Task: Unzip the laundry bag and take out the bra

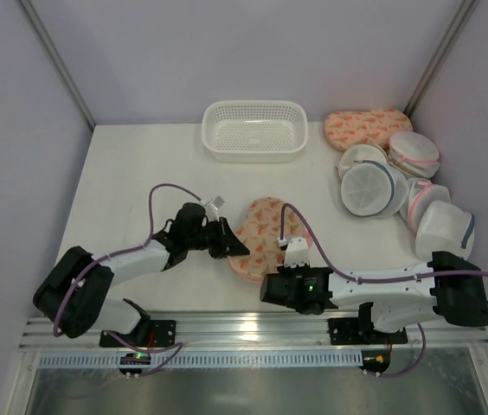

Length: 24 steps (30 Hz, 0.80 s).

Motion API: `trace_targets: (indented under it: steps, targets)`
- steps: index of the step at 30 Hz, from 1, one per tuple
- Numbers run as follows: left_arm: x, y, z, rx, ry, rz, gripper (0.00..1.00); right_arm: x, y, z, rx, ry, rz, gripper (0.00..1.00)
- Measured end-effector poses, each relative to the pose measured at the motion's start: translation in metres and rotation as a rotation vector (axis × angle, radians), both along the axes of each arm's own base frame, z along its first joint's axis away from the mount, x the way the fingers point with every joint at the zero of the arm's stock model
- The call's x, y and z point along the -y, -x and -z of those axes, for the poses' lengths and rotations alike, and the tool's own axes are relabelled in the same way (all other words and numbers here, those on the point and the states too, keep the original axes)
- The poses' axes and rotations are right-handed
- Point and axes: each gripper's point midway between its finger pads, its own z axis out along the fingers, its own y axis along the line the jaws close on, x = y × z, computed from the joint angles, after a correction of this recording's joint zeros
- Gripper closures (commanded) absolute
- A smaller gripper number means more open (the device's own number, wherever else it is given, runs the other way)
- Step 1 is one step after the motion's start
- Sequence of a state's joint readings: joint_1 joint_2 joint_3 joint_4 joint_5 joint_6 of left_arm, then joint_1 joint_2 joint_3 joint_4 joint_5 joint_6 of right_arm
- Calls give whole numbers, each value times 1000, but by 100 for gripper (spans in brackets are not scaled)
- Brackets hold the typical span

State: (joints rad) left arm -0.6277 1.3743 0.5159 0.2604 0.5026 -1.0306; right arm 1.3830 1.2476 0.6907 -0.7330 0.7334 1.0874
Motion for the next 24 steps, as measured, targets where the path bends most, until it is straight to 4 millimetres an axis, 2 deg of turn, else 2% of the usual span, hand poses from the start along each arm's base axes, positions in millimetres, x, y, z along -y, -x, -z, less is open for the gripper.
trace_targets:
  steps: [4,7,9,11,12,14,19,24]
  targets:
    - [10,1,-11,31,6,111,100,13,-2,3,6,54,53,96]
    - [21,-4,-11,33,1,185,94,19,-3,2,15,77,77,96]
    - [25,-7,-8,29,-5,210,53,23,-4,1,23,87,88,96]
    - [27,-7,-5,23,-6,231,17,26,-6,0,31,97,96,96]
    - [27,-6,-3,17,-9,235,10,27,-6,0,34,100,102,96]
    - [27,-5,0,-7,-12,230,2,29,-7,-1,37,103,106,96]
    - [20,-4,5,-22,-29,180,1,27,-9,-4,44,85,107,96]
    - [-8,6,6,-24,-94,41,1,17,-10,-8,50,50,78,96]
